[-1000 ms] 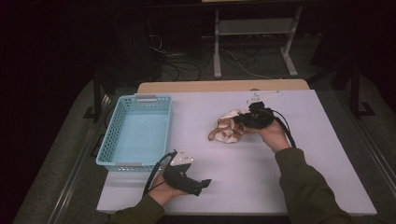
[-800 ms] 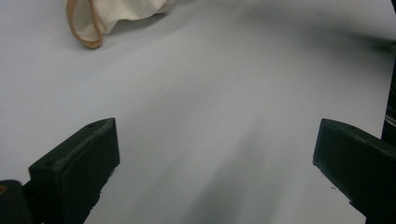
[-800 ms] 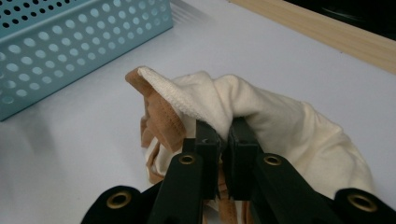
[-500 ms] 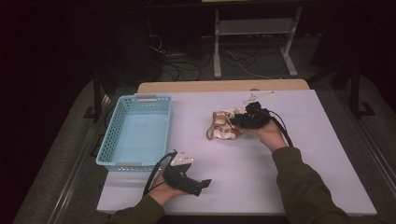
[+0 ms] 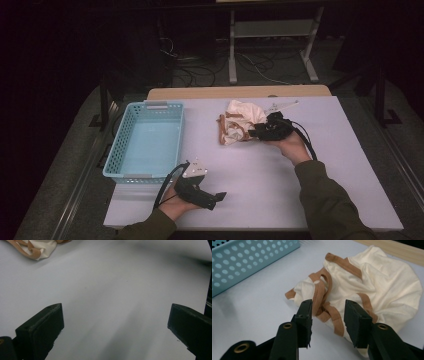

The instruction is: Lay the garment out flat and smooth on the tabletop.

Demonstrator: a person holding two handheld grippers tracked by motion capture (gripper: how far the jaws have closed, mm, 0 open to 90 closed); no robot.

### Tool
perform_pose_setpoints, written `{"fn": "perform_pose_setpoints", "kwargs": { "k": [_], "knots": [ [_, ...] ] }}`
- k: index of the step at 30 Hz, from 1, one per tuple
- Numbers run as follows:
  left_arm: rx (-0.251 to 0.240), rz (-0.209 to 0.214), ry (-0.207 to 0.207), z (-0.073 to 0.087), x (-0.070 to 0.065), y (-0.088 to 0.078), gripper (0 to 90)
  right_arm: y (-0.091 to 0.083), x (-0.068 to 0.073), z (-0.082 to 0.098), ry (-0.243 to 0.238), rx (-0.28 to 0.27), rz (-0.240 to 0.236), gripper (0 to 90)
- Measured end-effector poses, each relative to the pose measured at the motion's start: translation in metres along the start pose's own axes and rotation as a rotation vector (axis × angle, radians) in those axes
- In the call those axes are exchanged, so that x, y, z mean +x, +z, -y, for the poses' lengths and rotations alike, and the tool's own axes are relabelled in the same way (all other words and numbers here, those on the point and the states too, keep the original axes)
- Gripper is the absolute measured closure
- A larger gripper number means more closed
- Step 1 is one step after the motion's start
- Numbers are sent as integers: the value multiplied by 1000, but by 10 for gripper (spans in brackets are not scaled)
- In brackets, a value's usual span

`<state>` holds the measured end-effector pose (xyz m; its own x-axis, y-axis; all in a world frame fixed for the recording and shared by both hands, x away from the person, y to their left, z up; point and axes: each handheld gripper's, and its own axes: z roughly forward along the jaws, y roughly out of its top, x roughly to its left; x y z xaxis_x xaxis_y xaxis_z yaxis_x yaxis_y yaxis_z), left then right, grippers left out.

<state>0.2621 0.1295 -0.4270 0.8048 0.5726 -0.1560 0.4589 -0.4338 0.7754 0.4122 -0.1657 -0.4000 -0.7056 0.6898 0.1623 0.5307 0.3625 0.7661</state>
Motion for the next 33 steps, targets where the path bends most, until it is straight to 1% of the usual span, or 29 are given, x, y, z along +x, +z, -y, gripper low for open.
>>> {"fn": "perform_pose_setpoints", "kwargs": {
  "k": [9, 13, 17, 20, 21, 24, 27, 31, 33],
  "knots": [
    [7, -1, 3, 0, 0, 0, 0, 0, -1, 11, 3, 12, 0, 506],
    [6, -1, 3, 0, 0, 0, 0, 4, 1, 15, 1, 25, -10, 493],
    [2, -1, 2, 0, 0, 0, 0, 10, 3, 19, 0, 46, -9, 485],
    [3, -1, 2, 0, 0, 0, 0, 13, 5, 19, -9, 50, -6, 466],
    [3, 0, 1, 0, 0, 0, 0, 14, 5, 19, -12, 50, -3, 457],
    [4, 0, 0, 0, 0, 0, 0, 18, 6, 19, -28, 58, 27, 419],
    [4, 1, 1, 0, 0, 1, 0, 23, 3, 19, -17, 59, 45, 391],
    [5, 1, -1, 0, 1, 1, 0, 30, 0, 20, -15, 60, 69, 391],
    [5, 2, -1, 0, 1, 0, 0, 33, -1, 21, -19, 56, 73, 400]
  ]
}}
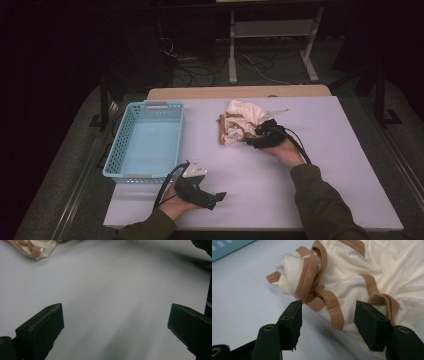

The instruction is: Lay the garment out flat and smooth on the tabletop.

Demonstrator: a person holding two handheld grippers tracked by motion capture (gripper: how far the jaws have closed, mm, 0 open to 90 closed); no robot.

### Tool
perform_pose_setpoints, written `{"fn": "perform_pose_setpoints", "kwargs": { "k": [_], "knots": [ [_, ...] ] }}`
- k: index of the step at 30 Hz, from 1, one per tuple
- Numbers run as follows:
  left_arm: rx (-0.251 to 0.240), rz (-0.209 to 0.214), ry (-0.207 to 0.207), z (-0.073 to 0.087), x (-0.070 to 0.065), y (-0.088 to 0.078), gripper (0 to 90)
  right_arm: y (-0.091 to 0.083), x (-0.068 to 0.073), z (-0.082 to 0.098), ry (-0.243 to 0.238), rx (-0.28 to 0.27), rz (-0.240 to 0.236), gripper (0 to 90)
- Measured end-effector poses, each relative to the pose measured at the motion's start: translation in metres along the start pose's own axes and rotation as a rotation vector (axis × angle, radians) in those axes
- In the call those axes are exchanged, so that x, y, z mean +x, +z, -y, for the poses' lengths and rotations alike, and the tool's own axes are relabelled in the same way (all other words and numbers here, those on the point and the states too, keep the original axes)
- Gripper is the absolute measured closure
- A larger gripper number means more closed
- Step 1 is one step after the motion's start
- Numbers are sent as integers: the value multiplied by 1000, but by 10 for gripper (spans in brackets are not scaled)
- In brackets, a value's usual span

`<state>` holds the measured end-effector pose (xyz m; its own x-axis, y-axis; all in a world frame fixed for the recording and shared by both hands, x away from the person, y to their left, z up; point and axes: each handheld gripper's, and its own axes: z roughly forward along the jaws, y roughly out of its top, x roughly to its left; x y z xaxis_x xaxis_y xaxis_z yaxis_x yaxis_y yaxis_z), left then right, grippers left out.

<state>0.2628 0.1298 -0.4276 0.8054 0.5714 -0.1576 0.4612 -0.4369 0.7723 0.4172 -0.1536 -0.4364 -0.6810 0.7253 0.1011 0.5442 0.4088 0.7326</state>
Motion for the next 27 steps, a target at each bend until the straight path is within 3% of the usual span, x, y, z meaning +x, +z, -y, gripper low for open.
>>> {"fn": "perform_pose_setpoints", "kwargs": {
  "k": [8, 18, 27],
  "knots": [
    [-1, 0, -1, 0, 0, 0, 0, 20, 2, -1, -21, 24, 41, 452],
    [-3, -1, 0, 0, 0, -1, 0, 20, 1, -6, -28, 29, 56, 792],
    [-3, -2, -2, 0, 1, -1, 0, 13, 0, -5, -31, 26, 33, 821]
  ]
}}
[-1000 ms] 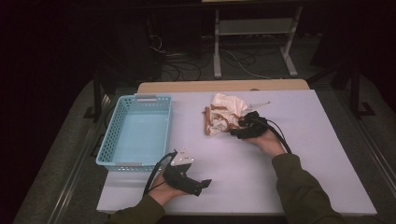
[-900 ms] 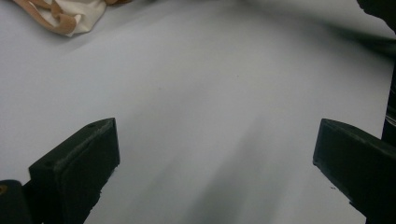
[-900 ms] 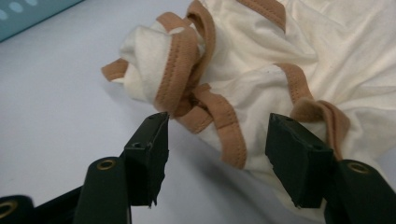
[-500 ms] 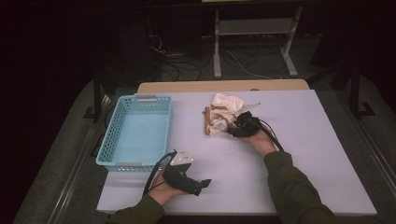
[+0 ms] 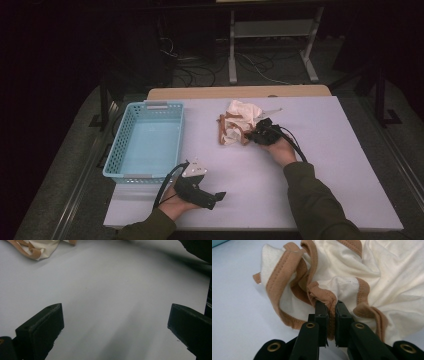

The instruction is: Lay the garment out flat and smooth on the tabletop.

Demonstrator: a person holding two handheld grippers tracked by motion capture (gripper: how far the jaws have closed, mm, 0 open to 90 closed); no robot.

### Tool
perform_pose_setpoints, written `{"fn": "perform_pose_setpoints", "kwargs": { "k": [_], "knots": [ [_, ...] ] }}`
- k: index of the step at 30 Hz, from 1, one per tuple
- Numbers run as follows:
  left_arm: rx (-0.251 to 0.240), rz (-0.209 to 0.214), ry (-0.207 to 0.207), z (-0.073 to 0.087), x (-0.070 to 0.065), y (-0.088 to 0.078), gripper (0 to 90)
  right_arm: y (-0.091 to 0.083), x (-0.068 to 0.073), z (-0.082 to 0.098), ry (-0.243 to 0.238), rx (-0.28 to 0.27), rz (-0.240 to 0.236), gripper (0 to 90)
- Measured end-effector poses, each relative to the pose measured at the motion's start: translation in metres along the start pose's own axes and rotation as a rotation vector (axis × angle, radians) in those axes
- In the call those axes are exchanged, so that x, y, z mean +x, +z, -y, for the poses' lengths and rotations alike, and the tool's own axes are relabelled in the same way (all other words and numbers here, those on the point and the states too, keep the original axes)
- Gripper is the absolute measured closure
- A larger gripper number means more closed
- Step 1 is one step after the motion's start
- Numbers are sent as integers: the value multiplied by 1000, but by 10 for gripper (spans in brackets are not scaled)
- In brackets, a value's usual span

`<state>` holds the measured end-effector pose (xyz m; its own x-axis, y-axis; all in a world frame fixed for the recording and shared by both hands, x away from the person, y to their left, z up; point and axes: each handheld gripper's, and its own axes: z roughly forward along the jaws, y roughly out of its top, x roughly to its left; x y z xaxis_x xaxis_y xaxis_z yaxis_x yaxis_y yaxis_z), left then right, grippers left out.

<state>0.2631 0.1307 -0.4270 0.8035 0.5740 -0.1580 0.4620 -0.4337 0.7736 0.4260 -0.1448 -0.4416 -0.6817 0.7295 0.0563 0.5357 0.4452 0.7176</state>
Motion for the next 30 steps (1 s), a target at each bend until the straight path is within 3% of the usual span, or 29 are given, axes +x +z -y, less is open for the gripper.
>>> {"fn": "perform_pose_setpoints", "kwargs": {
  "k": [21, 30],
  "knots": [
    [5, -9, 9, -5, 12, 8, 0, -14, 2, 10, -20, 1, -31, 821],
    [6, -12, 10, -6, 11, 7, 0, -27, 4, 19, -33, -1, -52, 821]
  ]
}}
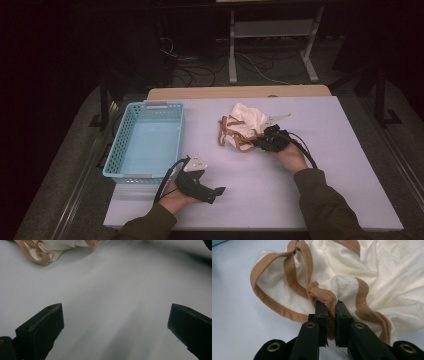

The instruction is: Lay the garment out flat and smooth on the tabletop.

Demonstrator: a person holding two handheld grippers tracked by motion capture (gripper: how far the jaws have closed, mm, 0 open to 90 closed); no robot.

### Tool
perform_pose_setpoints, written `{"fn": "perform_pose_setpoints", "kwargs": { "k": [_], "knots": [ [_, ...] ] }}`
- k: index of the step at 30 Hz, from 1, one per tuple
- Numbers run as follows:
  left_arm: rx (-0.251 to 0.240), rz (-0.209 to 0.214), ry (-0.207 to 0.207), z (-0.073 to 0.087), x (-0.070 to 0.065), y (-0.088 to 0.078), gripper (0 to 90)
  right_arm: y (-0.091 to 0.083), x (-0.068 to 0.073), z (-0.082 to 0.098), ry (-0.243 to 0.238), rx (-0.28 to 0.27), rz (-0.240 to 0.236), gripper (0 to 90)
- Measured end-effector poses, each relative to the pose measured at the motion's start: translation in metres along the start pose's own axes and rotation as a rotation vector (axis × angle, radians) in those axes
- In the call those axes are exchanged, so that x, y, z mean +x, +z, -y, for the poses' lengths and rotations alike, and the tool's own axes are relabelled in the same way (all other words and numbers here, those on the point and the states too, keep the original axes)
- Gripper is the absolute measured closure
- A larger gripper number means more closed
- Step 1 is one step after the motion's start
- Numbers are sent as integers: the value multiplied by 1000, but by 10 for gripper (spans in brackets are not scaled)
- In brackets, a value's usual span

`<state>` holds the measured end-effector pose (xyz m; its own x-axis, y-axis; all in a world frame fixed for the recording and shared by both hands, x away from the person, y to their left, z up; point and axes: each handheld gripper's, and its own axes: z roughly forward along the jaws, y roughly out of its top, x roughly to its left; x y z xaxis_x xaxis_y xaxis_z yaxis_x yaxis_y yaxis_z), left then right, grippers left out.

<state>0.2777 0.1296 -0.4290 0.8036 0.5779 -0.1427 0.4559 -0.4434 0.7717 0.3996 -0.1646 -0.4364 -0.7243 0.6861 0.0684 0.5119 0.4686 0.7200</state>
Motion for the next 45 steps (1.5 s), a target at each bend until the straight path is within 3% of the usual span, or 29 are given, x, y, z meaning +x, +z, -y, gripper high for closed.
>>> {"fn": "perform_pose_setpoints", "kwargs": {
  "k": [23, 45],
  "knots": [
    [-3, 1, 12, 0, -2, -1, 0, -31, 2, 17, -12, 27, -32, 821],
    [-1, 0, 13, 0, -3, -1, 0, -77, -1, 52, -34, 68, -52, 820]
  ]
}}
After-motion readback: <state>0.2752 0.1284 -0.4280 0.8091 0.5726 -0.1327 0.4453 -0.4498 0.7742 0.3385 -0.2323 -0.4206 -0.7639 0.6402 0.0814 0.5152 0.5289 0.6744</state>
